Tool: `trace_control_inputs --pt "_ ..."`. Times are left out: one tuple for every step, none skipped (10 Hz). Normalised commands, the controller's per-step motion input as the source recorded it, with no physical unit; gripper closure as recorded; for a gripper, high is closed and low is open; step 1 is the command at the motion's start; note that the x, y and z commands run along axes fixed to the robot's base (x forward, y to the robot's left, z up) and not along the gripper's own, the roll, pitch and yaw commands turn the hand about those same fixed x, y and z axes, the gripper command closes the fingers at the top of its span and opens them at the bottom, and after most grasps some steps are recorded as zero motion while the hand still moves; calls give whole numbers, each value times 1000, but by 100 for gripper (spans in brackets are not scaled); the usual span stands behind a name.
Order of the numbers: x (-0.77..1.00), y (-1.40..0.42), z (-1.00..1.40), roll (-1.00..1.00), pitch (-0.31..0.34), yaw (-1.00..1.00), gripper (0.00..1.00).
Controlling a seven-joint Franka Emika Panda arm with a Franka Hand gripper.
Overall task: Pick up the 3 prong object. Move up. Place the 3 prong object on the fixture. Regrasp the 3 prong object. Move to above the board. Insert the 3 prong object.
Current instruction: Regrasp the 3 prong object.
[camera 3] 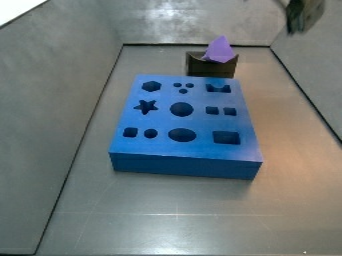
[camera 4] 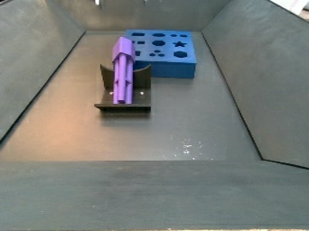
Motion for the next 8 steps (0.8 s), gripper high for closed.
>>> trace_control_inputs --pt "67 25 -1000 145 -68 194 0" --pt "73 23 -1000 130 -91 172 0" --pt "83 21 -1000 105 -128 119 0" --pt "91 19 -1000 91 -140 84 0" --pt "102 16 -1000 85 -138 32 0" --pt "108 13 -1000 88 -123 0 0" --pt "118 9 -1000 88 -104 -25 0" --pt "123 6 -981 85 -79 -39 0"
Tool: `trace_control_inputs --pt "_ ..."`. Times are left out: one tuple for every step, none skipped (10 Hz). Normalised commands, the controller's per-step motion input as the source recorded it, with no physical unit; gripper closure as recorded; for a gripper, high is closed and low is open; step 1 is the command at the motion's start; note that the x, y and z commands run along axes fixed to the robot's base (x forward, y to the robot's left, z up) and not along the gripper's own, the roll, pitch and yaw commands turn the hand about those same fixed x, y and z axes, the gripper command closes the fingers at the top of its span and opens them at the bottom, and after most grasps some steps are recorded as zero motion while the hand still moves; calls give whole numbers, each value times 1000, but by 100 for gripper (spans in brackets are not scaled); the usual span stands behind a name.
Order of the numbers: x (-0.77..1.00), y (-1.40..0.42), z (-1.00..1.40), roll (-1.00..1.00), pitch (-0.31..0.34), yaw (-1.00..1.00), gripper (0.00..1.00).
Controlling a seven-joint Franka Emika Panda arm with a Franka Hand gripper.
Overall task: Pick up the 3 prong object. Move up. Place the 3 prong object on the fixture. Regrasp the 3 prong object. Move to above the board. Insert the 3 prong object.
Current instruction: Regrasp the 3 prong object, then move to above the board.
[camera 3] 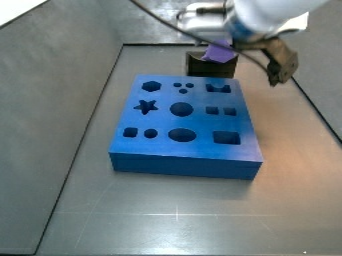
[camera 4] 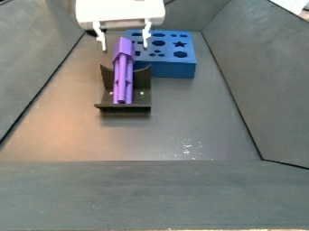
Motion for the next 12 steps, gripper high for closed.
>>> trace_control_inputs --pt "106 0 -771 82 -43 -48 0" --pt "92 -2 -617 81 -20 -45 0" --pt "88 -4 -517 82 -9 -38 0" --pt "81 -4 -276 79 18 -18 0" --pt "79 4 -192 78 25 -12 0" --pt "0 0 0 0 0 0 100" --pt "-126 80 1000 331 -208 -245 100" --pt "-128 78 1000 316 -209 -248 100" --pt "-134 72 1000 246 -190 -254 100" --pt "-134 71 1000 156 -114 -235 100" --pt "-130 68 1000 111 -58 -234 100" --pt "-127 66 1000 75 -6 -239 100"
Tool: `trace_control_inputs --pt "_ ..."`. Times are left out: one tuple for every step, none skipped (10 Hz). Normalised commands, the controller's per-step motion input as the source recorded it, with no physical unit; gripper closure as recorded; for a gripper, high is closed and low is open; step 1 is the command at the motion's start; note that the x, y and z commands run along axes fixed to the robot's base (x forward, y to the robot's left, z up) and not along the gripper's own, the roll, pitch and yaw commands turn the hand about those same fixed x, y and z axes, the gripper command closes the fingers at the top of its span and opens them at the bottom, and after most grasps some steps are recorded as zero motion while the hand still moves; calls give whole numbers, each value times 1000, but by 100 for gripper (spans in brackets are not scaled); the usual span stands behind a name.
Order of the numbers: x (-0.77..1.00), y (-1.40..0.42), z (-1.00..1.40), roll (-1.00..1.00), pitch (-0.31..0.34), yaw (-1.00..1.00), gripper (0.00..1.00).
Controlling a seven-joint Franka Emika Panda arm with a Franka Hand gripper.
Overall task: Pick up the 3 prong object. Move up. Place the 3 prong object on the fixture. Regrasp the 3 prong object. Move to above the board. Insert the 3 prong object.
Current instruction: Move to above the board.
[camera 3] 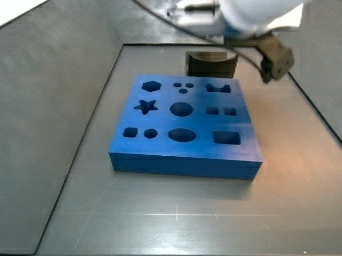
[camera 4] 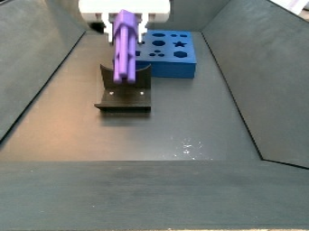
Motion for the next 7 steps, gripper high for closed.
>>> trace_control_inputs --pt "-124 66 1000 52 35 -226 100" --pt "-123 65 1000 32 82 -185 100" --pt "-122 63 1000 17 115 -146 100" --pt "-121 60 1000 7 137 -119 100" --pt "-114 52 1000 -19 178 -46 100" --pt "-110 46 1000 -30 187 -15 100" --pt "-104 38 1000 -43 187 40 100"
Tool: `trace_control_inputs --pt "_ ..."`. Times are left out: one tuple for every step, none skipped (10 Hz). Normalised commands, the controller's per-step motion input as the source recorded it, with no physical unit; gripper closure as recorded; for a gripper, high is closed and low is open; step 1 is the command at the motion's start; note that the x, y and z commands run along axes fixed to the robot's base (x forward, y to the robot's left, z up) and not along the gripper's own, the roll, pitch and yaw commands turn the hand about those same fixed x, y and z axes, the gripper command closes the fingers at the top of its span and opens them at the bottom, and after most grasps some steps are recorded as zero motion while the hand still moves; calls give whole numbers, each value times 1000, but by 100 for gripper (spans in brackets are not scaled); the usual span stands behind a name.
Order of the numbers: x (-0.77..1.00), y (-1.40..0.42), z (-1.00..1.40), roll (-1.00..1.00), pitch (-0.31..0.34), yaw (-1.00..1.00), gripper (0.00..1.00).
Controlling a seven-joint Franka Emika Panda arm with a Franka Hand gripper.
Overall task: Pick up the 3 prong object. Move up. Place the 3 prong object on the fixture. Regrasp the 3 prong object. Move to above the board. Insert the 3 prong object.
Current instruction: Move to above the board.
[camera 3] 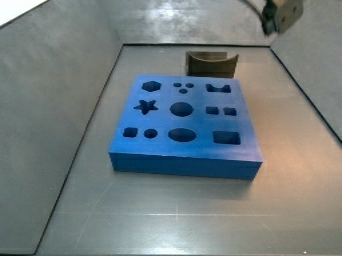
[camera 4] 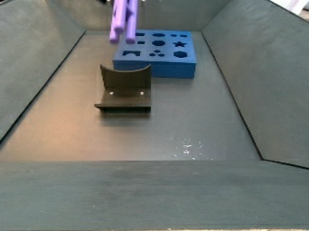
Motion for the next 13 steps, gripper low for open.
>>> trace_control_inputs --pt "-99 31 1000 -42 176 73 100" --pt "-92 22 1000 -46 147 111 100" --pt "-61 11 831 -47 119 128 100" --pt "-25 -3 603 -44 92 139 100" --pt "-12 -8 487 -41 85 138 100" --pt "7 -18 259 -38 71 132 100" --pt "-495 -1000 250 -1000 23 -21 100" --pt "-498 -1000 251 -1000 11 -25 100" --pt "-519 -1000 267 -1000 7 -25 100" --pt "-536 -1000 246 -1000 1 -24 100" --pt "-540 -1000 251 -1000 1 -26 100" --pt "-565 -1000 265 -1000 1 -26 100" --pt "-575 -1000 259 -1000 -1 -29 100"
